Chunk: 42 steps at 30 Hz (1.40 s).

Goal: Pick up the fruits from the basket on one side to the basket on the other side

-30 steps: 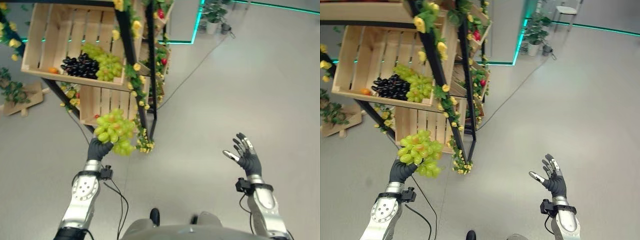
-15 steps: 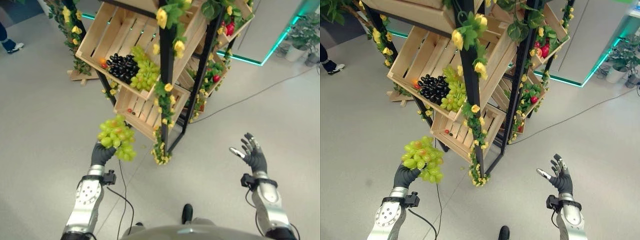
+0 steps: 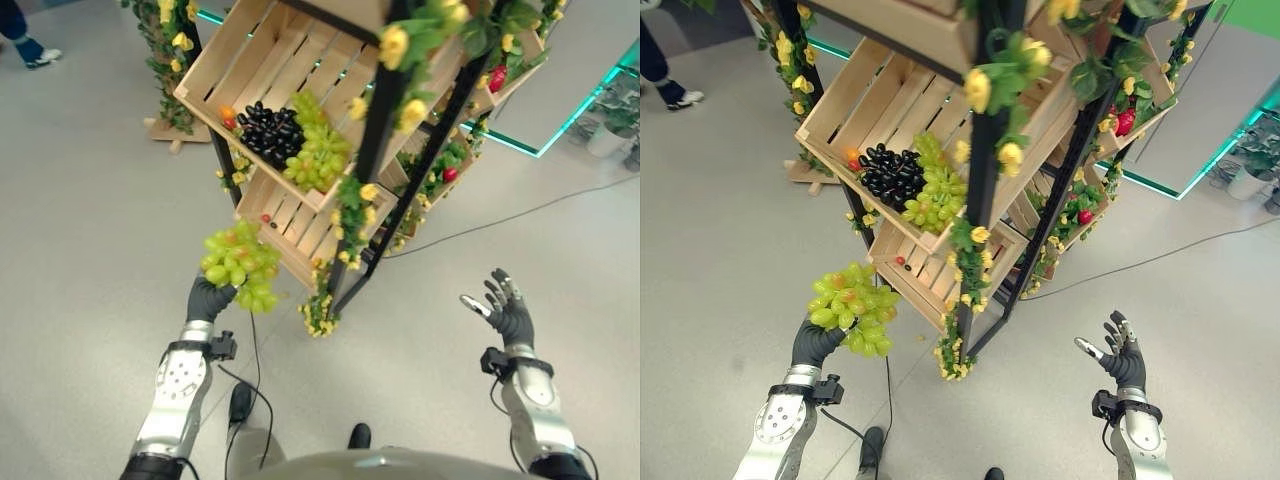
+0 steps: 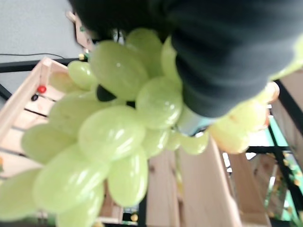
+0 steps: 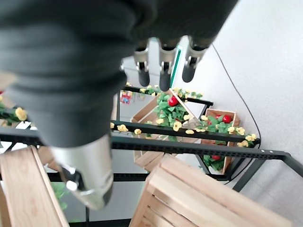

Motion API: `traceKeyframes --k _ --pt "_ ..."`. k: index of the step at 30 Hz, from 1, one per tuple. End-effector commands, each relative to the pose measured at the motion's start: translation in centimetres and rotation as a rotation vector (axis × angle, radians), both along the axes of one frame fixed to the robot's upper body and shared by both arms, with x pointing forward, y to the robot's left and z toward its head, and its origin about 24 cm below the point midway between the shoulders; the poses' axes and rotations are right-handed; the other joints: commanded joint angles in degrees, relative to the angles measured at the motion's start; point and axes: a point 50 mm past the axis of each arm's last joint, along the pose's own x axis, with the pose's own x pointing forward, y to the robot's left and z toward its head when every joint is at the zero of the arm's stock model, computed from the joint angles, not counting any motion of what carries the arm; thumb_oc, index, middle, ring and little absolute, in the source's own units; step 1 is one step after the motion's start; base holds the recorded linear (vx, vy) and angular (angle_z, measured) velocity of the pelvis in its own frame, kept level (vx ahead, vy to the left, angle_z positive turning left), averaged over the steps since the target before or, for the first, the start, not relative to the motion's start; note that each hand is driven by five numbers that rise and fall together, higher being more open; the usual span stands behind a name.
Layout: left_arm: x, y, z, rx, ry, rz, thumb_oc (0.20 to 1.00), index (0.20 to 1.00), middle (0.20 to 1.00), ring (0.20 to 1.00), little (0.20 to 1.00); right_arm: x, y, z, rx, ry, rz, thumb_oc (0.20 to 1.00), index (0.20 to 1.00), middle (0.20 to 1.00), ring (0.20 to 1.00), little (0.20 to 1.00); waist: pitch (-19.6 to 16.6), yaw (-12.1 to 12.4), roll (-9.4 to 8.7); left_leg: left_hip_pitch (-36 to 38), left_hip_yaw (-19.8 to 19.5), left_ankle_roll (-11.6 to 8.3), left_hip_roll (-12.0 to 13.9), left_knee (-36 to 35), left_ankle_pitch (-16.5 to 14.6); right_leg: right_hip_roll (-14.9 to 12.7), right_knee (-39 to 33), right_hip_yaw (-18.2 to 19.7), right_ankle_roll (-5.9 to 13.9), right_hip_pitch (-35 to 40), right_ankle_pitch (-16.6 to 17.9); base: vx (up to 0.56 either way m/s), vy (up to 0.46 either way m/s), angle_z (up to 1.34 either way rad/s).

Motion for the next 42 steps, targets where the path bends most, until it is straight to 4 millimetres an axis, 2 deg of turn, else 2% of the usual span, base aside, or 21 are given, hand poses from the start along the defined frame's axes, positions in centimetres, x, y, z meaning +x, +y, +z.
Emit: traceKeyframes --k 1,2,6,7,8,9,10,11,13,14,15,16,17,18,19,20,24,34,37,40,42 --pt "0.7 0.1 4.3 0.035 -0.223 -0.027 0.200 0.200 0.200 0.200 0.200 1.5 -1.0 3.0 -0.083 -0.131 0.013 1.000 1.000 1.000 1.000 1.000 -1.73 -0.54 1.33 1.11 -0.38 -1.02 0.82 1.34 -4.51 -2.73 0.30 0.41 4.83 2.58 -4.14 0.26 0.486 0.05" --pt "0.8 0.3 4.8 0.079 -0.239 -0.039 0.200 0.200 0.200 0.200 0.200 1.3 -0.8 2.7 -0.063 -0.126 0.003 1.000 1.000 1.000 1.000 1.000 -1.37 -0.93 0.01 0.46 0.74 1.91 -2.37 6.16 -8.20 -7.19 5.10 0.87 5.69 2.90 -3.28 0.19 0.365 0.27" --pt "1.0 0.4 5.4 0.123 -0.261 -0.045 0.200 0.200 0.200 0.200 0.200 1.3 -0.4 2.6 -0.058 -0.126 0.013 1.000 1.000 1.000 1.000 1.000 -0.85 -1.07 -0.60 0.25 1.64 3.86 -4.41 8.71 -10.30 -9.88 10.28 1.68 6.09 0.58 -1.76 0.15 0.339 -0.07" --pt "1.1 0.3 5.6 0.127 -0.272 -0.049 0.200 0.200 0.200 0.200 0.200 1.2 -0.1 2.5 -0.055 -0.123 0.010 1.000 1.000 1.000 1.000 1.000 -0.80 -1.36 -0.54 0.86 2.37 5.01 -6.13 9.32 -11.62 -11.57 13.62 2.23 6.11 -0.95 0.61 0.18 0.455 -0.13" --pt "1.0 0.4 6.1 0.132 -0.293 -0.044 0.200 0.200 0.200 0.200 0.200 1.3 0.1 2.5 -0.039 -0.128 0.011 1.000 1.000 1.000 1.000 1.000 -0.63 -0.97 0.00 1.86 3.43 6.13 -7.19 9.57 -12.51 -13.10 16.42 -0.78 5.66 -2.54 3.25 0.18 0.458 -0.16" --pt "1.0 0.4 6.1 0.132 -0.292 -0.044 0.200 0.200 0.200 0.200 0.200 1.3 0.1 2.5 -0.039 -0.129 0.011 1.000 1.000 1.000 1.000 1.000 -0.62 -0.95 -0.02 1.89 3.47 6.18 -7.25 9.57 -12.53 -13.17 16.53 -0.72 5.71 -2.59 3.23 0.09 0.233 -0.19" --pt "1.0 0.4 6.1 0.132 -0.292 -0.044 0.200 0.200 0.200 0.200 0.200 1.3 0.1 2.5 -0.039 -0.129 0.011 1.000 1.000 1.000 1.000 1.000 -0.61 -0.94 -0.04 1.89 3.49 6.19 -7.26 9.57 -12.53 -13.20 16.56 -0.70 5.72 -2.62 3.21 0.09 0.209 -0.47" --pt "0.8 0.6 6.6 0.144 -0.314 -0.033 0.200 0.200 0.200 0.200 0.200 1.3 0.4 2.3 -0.032 -0.124 0.021 1.000 1.000 1.000 1.000 1.000 -1.06 -0.48 0.25 3.00 5.02 6.59 -7.93 9.40 -13.53 -13.13 16.74 -5.30 5.36 -2.80 2.37 0.15 0.271 -0.62" --pt "0.6 0.8 7.0 0.132 -0.331 -0.019 0.200 0.200 0.200 0.200 0.200 1.2 0.4 2.1 -0.032 -0.110 0.031 1.000 1.000 1.000 1.000 1.000 -1.28 -0.65 0.29 4.90 5.73 6.67 -8.28 8.74 -14.16 -10.14 13.94 -5.46 4.51 -3.65 -0.67 0.23 0.207 -0.63" --pt "0.6 1.0 7.4 0.131 -0.350 -0.004 0.200 0.200 0.200 0.200 0.200 1.0 0.6 1.6 -0.024 -0.089 0.036 1.000 1.000 1.000 1.000 1.000 -1.47 0.52 -0.09 5.69 6.44 6.31 -8.10 9.33 -15.53 -10.15 10.92 -9.07 5.05 -2.65 -1.09 0.18 0.032 -0.57" --pt "0.5 1.0 7.5 0.132 -0.349 -0.005 0.200 0.200 0.200 0.200 0.200 1.0 0.6 1.6 -0.023 -0.088 0.036 1.000 1.000 1.000 1.000 1.000 -1.44 0.49 -0.11 5.77 6.40 6.28 -8.07 9.51 -15.77 -10.05 10.58 -9.26 5.15 -2.30 -1.01 0.16 -0.014 -0.48" --pt "0.8 0.7 7.6 0.132 -0.359 -0.004 0.200 0.200 0.200 0.200 0.200 0.9 0.5 1.5 -0.044 -0.076 0.049 1.000 1.000 1.000 1.000 1.000 -1.52 -0.50 -0.68 5.86 6.65 6.43 -8.55 9.93 -15.01 -9.01 9.24 -6.08 5.24 -1.61 0.07 0.03 0.004 -0.30" --pt "0.8 0.7 7.6 0.132 -0.360 -0.004 0.200 0.200 0.200 0.200 0.200 0.9 0.5 1.5 -0.044 -0.077 0.049 1.000 1.000 1.000 1.000 1.000 -1.58 -0.50 -0.78 5.72 6.70 6.50 -8.68 9.77 -14.68 -9.12 9.16 -6.05 5.19 -1.81 0.26 0.08 -0.001 -0.08" --pt "1.0 0.7 7.8 0.122 -0.374 0.001 0.200 0.200 0.200 0.200 0.200 0.8 0.4 1.4 -0.045 -0.072 0.046 1.000 1.000 1.000 1.000 1.000 -1.66 -1.08 -0.71 6.57 6.31 6.44 -8.60 9.46 -14.87 -8.20 9.28 -3.35 5.33 -2.13 -0.04 0.04 0.001 0.11" --pt "1.1 0.6 7.8 0.123 -0.376 0.001 0.200 0.200 0.200 0.200 0.200 0.8 0.4 1.4 -0.045 -0.073 0.046 1.000 1.000 1.000 1.000 1.000 -1.75 -0.99 -0.83 6.42 6.43 6.52 -8.75 9.22 -14.48 -8.33 9.21 -3.23 5.30 -2.42 0.20 0.10 -0.042 0.13" --pt "1.4 0.5 8.2 0.133 -0.393 0.010 0.200 0.200 0.200 0.200 0.200 0.8 0.4 1.5 -0.042 -0.073 0.048 1.000 1.000 1.000 1.000 1.000 -2.53 -0.89 -1.12 6.57 7.74 6.32 -8.32 9.38 -14.66 -8.93 7.88 -5.08 5.57 -1.43 0.79 0.07 -0.053 0.12" --pt "2.1 0.2 8.9 0.135 -0.416 0.014 0.200 0.200 0.200 0.200 0.200 0.5 0.1 1.0 -0.046 -0.039 0.058 1.000 1.000 1.000 1.000 1.000 -4.06 -1.86 -1.07 8.15 7.92 5.88 -7.70 7.01 -13.86 -7.66 5.79 -5.01 5.44 0.51 0.44 0.10 -0.072 -0.09" --pt "6.6 -0.6 11.6 0.103 -0.464 0.033 0.200 0.200 0.200 0.200 0.200 0.5 0.2 0.5 -0.058 0.013 0.115 1.000 1.000 1.000 1.000 1.000 -6.30 -4.94 0.14 10.96 8.75 4.68 -6.53 3.36 -12.31 -5.92 1.94 -5.47 5.12 3.43 -0.45 0.05 -0.043 0.04" --pt "8.1 -0.8 13.9 0.138 -0.514 0.036 0.200 0.200 0.200 0.200 0.200 0.6 0.3 0.5 -0.068 0.025 0.142 1.000 1.000 1.000 1.000 1.000 -6.59 -6.00 0.58 11.73 9.30 4.55 -6.35 2.89 -12.30 -5.57 1.39 -4.73 5.21 3.78 -0.33 0.02 -0.010 0.01" --pt "8.5 -1.0 15.1 0.169 -0.548 0.036 0.200 0.200 0.200 0.200 0.200 0.7 0.4 0.5 -0.076 0.032 0.156 1.000 1.000 1.000 1.000 1.000 -6.69 -6.27 0.73 11.92 9.61 4.52 -6.26 2.77 -12.31 -5.44 1.33 -4.48 5.28 3.84 -0.28 0.00 0.000 0.00" --pt "8.7 -1.2 17.0 0.211 -0.604 0.029 0.200 0.200 0.200 0.200 0.200 0.7 0.4 0.5 -0.082 0.037 0.170 1.000 1.000 1.000 1.000 1.000 -6.88 -6.54 0.81 12.10 9.86 4.45 -6.14 2.71 -12.42 -5.30 1.12 -4.23 5.42 3.94 -0.24 0.01 -0.001 -0.03"
